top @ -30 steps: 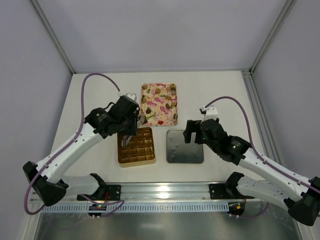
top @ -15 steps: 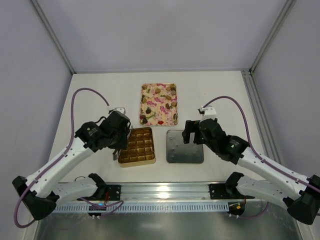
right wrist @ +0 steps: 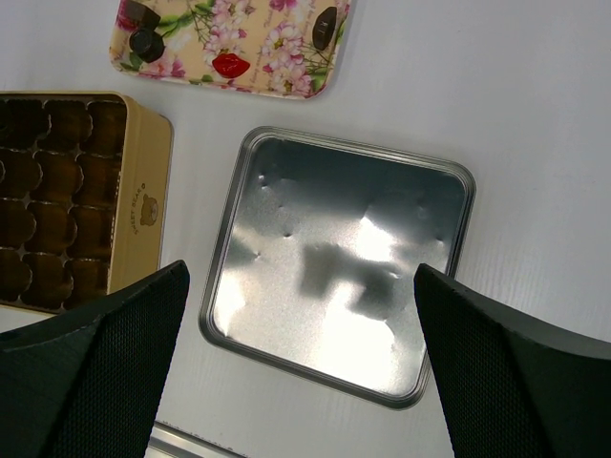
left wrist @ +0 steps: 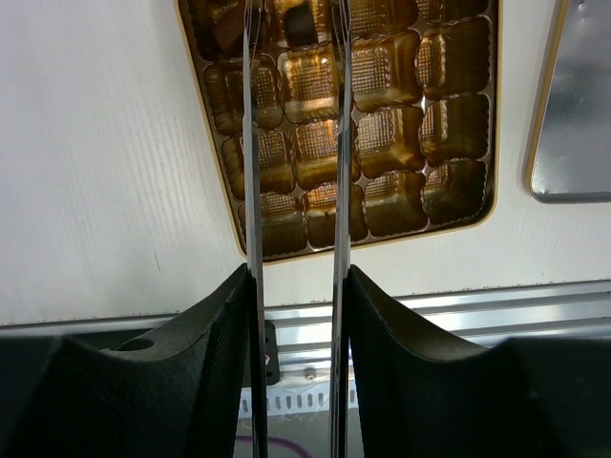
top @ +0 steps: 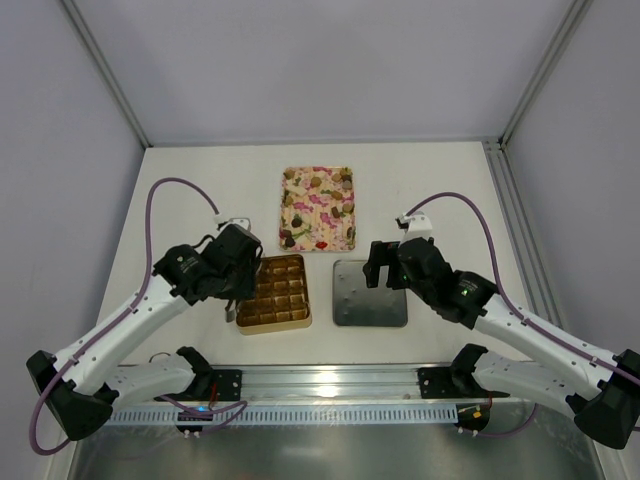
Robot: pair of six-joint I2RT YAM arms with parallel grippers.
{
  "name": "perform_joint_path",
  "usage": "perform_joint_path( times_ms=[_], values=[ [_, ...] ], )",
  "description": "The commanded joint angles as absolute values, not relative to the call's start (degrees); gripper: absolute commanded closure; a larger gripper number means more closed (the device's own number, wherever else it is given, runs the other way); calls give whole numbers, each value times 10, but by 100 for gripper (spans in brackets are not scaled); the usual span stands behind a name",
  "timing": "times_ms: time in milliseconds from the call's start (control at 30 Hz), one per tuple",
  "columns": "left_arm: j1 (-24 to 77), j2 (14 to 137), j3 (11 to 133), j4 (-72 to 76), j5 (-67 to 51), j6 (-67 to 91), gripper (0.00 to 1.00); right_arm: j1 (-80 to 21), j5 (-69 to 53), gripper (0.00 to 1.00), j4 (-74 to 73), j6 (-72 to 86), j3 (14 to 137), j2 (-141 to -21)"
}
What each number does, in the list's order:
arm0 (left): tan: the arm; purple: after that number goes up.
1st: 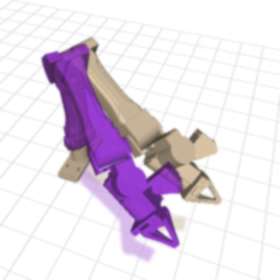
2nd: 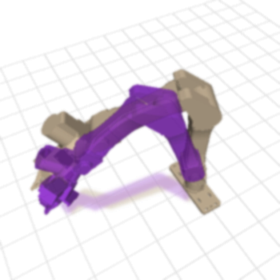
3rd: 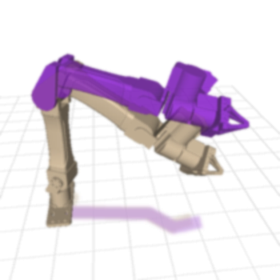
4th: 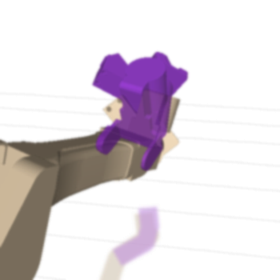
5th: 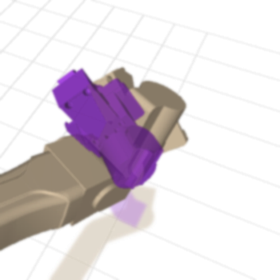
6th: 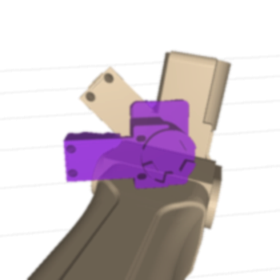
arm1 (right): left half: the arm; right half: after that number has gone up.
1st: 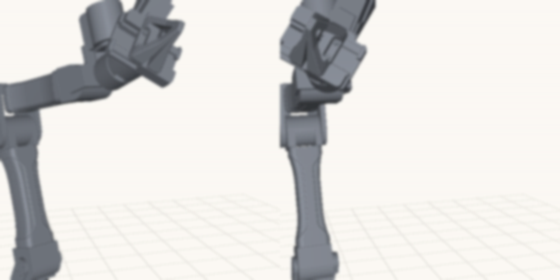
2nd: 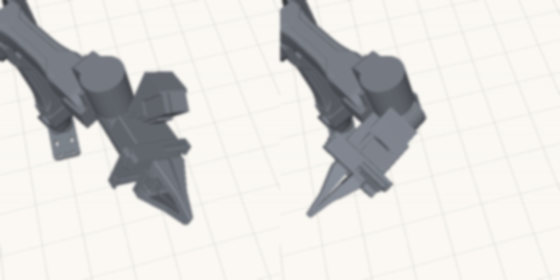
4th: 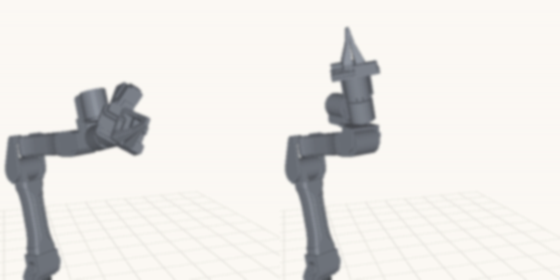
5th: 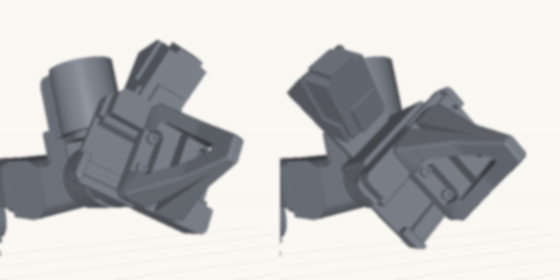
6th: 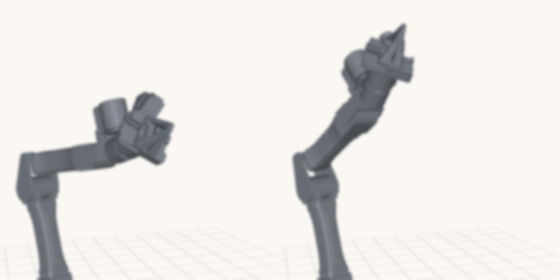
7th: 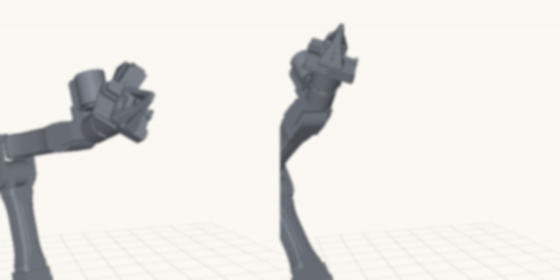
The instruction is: Pack the chocolate
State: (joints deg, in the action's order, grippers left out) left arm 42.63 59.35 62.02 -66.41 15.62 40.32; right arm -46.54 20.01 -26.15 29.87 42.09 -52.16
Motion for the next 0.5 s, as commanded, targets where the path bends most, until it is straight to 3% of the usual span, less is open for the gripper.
perform_joint_path(
  times_ms=[0,233,467],
  values=[
    [427,591,623,-650,175,405,57,-468,198,0,-237,303,417,-527],
    [428,605,691,-655,168,392,57,-468,199,0,-238,300,424,-526],
    [428,713,807,-626,144,355,57,-468,223,1,-257,292,444,-518]
  ],
)
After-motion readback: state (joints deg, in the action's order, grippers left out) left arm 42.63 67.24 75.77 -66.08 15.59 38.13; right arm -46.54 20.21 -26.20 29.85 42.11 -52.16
